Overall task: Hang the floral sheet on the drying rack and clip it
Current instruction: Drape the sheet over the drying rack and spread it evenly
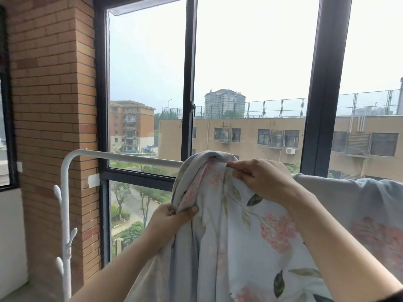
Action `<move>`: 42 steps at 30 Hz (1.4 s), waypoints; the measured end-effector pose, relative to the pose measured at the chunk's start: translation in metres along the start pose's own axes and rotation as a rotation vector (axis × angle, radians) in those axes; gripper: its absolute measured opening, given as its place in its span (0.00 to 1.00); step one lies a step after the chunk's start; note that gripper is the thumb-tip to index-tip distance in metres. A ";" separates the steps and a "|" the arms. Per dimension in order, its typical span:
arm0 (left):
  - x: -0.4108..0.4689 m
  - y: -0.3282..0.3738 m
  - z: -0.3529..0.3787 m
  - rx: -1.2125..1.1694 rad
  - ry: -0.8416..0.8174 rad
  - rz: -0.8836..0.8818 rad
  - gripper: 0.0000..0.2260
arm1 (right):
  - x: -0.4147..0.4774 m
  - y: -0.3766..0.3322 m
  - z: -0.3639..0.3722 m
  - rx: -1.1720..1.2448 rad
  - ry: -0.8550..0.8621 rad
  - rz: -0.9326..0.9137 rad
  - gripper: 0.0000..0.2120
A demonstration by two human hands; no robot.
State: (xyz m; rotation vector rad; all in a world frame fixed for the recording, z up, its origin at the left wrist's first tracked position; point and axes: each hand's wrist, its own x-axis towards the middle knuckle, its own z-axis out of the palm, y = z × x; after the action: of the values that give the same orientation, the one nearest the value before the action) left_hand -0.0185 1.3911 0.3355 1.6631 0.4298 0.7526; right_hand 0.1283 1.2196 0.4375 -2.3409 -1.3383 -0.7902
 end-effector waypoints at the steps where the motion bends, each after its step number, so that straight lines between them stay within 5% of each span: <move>1: 0.001 0.008 -0.006 -0.015 0.013 0.016 0.06 | 0.000 0.000 0.000 0.003 0.000 0.000 0.15; 12: 0.083 0.111 -0.030 0.688 0.387 0.497 0.18 | -0.004 0.012 -0.008 0.189 0.085 0.108 0.14; 15: 0.106 0.108 -0.005 0.901 0.354 0.458 0.20 | -0.008 0.027 -0.010 0.071 0.142 0.232 0.13; 19: 0.123 0.102 0.006 1.168 0.304 0.302 0.35 | -0.011 0.041 -0.012 -0.056 0.080 0.310 0.17; 23: 0.123 0.102 0.005 1.210 0.221 0.355 0.26 | -0.008 0.036 -0.013 -0.073 0.037 0.309 0.21; 28: 0.120 0.099 0.002 1.239 0.258 0.366 0.24 | 0.001 -0.003 -0.007 0.146 0.111 0.111 0.15; 33: 0.118 0.098 0.000 1.202 0.277 0.385 0.22 | 0.026 -0.035 0.020 0.106 0.047 -0.005 0.18; 42: 0.095 0.071 -0.015 0.804 0.275 0.522 0.20 | 0.035 -0.026 0.020 -0.014 -0.097 -0.058 0.16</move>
State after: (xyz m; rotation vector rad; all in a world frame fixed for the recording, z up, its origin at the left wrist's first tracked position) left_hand 0.0317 1.4466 0.4288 2.4852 0.5374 1.3167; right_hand 0.1257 1.2670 0.4436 -2.3888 -1.4514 -0.7128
